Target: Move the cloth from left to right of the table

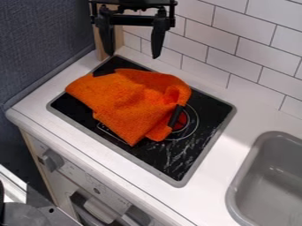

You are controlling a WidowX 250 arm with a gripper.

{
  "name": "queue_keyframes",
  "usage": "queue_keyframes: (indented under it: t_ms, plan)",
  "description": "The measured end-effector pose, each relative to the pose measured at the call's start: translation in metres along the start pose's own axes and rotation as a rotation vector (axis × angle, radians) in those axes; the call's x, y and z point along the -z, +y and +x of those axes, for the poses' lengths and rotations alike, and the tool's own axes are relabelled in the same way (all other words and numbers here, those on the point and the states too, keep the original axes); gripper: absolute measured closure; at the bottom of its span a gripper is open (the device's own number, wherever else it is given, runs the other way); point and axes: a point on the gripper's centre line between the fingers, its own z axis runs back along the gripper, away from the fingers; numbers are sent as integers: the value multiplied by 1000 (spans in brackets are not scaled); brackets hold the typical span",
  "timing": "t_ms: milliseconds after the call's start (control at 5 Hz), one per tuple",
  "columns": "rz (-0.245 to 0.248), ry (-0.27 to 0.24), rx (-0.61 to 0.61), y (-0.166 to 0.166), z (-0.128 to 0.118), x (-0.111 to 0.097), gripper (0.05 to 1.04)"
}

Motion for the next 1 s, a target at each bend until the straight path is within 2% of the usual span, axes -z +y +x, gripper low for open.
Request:
queue_keyframes:
  t_ms: [200, 400, 600, 800, 1000]
  plan:
    - [3, 28, 3, 0, -2, 8, 84]
    - [-75, 67, 70, -18, -11, 23, 84]
    - [-65, 110, 97, -34, -20, 43, 84]
    - [-66, 134, 115, -47, -22, 76, 84]
    - [17, 133, 103, -53, -13, 103, 84]
